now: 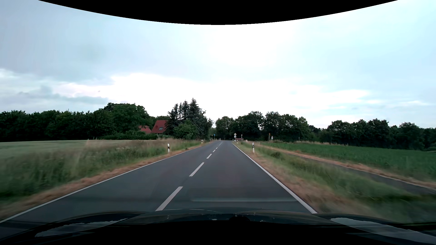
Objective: Follow the waypoints while adhering to traffic rules and regulations
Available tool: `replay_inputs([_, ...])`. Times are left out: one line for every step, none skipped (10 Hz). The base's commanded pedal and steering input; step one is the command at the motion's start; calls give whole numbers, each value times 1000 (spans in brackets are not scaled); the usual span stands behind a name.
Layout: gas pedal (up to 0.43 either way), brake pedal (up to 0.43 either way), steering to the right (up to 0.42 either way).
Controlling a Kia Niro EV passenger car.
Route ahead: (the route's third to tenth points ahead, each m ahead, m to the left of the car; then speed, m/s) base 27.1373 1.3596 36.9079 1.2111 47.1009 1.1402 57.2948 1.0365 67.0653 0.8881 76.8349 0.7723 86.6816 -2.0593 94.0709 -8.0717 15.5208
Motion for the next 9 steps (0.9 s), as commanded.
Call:
replay_inputs([110,0,3])
replay_inputs([110,0,2])
replay_inputs([110,0,1])
replay_inputs([110,0,1])
replay_inputs([110,0,3])
replay_inputs([110,0,4])
replay_inputs([98,0,3])
replay_inputs([98,0,3])
replay_inputs([98,0,3])
